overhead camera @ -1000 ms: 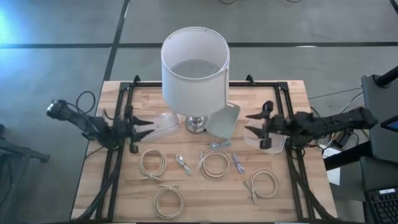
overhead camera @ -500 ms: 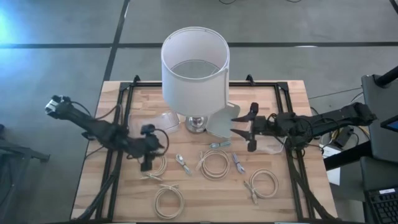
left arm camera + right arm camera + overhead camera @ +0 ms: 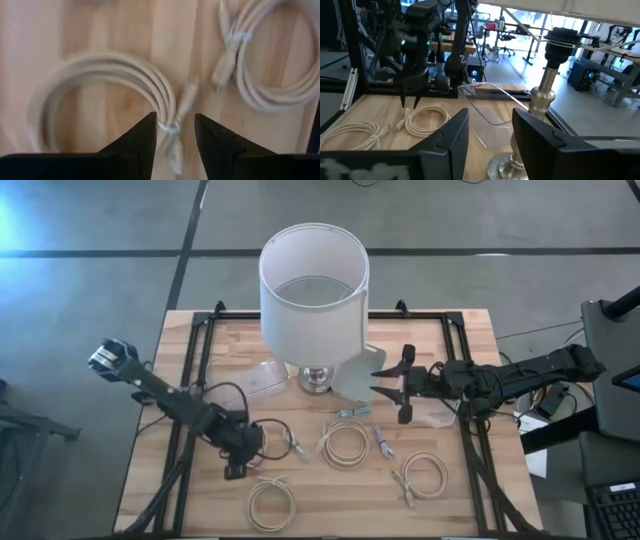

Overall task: Pick & Place USB Port
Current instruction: Put the light brown HDMI cable into the left transparent bin

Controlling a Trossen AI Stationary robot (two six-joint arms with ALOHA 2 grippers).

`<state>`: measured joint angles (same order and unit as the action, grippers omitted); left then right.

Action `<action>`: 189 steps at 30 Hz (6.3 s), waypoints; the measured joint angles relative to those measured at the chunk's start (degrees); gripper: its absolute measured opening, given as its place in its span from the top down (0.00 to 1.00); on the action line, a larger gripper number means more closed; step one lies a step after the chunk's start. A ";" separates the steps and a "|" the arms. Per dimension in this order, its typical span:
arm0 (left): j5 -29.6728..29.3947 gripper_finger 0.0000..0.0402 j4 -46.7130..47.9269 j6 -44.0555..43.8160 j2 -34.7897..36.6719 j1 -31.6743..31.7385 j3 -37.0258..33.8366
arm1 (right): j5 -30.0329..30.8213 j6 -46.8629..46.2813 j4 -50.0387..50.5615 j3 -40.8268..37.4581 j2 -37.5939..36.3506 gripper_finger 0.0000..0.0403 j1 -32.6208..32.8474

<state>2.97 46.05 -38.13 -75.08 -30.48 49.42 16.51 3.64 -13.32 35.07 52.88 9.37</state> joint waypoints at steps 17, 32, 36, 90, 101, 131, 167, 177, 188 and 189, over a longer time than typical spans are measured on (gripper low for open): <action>6.48 0.52 -0.16 0.22 -9.46 -0.46 0.01 | 0.03 3.04 -0.11 -0.04 0.02 0.59 -0.02; 3.55 0.63 0.51 10.64 -17.83 -0.63 0.23 | 0.06 4.01 -0.16 -0.07 0.02 0.57 -0.02; 2.94 0.83 0.17 10.82 -15.95 -0.66 -0.05 | 0.04 3.87 -0.15 -0.07 0.02 0.58 -0.02; -31.09 0.82 21.44 29.73 -6.60 29.71 -0.07 | 0.04 3.86 -0.61 -0.15 1.33 0.58 -0.02; -30.91 0.72 21.43 35.74 -10.07 29.90 1.11 | 0.04 3.87 -0.61 -0.13 1.33 0.58 -0.02; -31.58 0.56 28.37 37.15 -10.00 29.88 2.15 | 0.04 3.85 -0.59 -0.11 1.33 0.58 -0.02; -15.51 0.56 16.67 12.83 -9.83 1.86 26.13 | 0.04 -0.22 -0.17 -0.36 1.31 0.58 0.00; -11.79 0.56 5.87 6.64 -12.22 -1.53 24.58 | 0.07 7.01 -0.62 0.62 1.26 0.58 -0.02; -4.19 0.56 -5.64 -5.72 -19.42 -2.82 16.70 | 0.13 12.11 -0.55 4.94 1.27 0.58 -0.04; -3.66 0.56 -6.90 -6.83 -20.09 -3.19 16.13 | 0.13 12.66 -0.59 5.05 1.27 0.58 -0.04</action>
<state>-0.69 39.15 -44.96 -95.17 -33.67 65.54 16.64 16.30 -13.91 40.12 54.15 9.32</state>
